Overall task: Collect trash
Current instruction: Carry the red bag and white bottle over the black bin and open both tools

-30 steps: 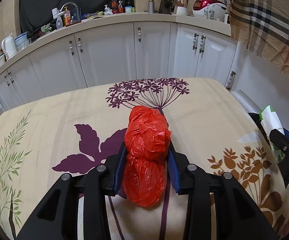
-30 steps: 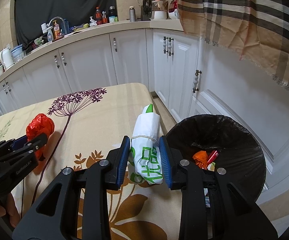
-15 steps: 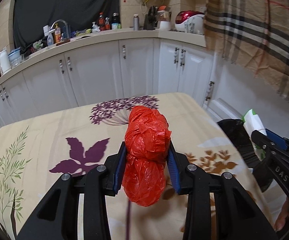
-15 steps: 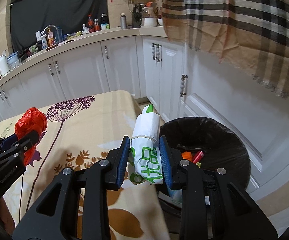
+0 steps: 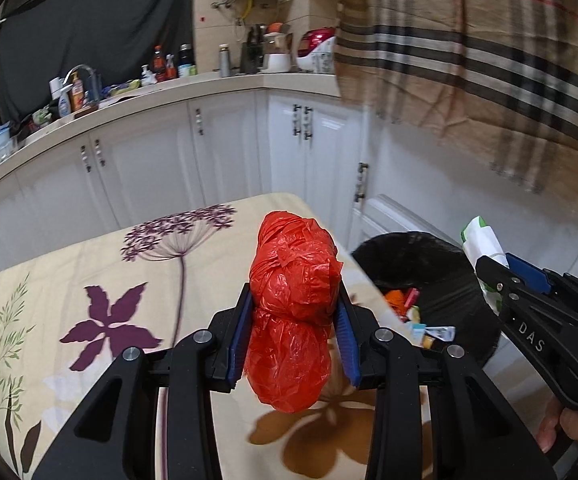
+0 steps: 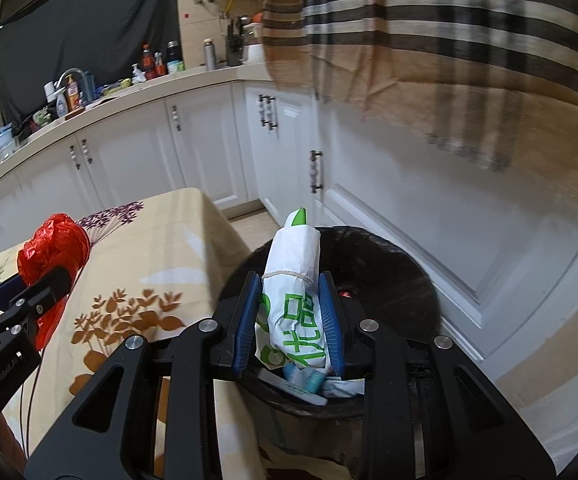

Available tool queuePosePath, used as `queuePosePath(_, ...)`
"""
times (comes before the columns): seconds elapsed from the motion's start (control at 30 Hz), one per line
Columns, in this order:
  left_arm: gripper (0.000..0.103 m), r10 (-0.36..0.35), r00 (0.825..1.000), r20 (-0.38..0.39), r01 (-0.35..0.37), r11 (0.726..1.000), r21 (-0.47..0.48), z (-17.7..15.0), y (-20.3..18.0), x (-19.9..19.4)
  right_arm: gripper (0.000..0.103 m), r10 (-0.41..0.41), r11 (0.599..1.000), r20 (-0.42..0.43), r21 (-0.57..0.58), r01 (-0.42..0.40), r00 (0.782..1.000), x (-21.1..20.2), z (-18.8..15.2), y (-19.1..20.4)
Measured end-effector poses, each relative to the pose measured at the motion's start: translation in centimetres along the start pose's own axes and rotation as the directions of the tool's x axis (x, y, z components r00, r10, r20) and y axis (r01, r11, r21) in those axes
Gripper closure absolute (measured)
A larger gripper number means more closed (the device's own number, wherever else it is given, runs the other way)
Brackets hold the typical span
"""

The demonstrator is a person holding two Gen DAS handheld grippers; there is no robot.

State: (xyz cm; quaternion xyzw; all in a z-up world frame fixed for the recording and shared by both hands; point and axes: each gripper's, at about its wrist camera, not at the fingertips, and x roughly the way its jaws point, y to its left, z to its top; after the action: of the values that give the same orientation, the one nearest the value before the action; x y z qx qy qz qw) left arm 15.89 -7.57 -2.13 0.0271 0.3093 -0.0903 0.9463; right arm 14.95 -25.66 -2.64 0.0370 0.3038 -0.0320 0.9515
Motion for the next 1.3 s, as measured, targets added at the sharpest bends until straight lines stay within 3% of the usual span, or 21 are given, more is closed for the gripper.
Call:
queuePosePath(0.7, 0.065, -0.073, 0.997, 0.034, 0.07, 0.994, 0.082, 1.4, -6.6, 1.6, 0.074, -0.081, 0.996, 0.034, 0.032, 0.08, 0.996, -0.5, 0.2, -5.9)
queuePosePath(1.3, 0.064, -0.053, 0.999, -0.002, 0.053, 0.992, 0.118, 3.1, -8.7, 7.4, 0.073, -0.09, 0.996, 0.025, 0.026, 0.089, 0.996, 4.3, 1.4, -6.7)
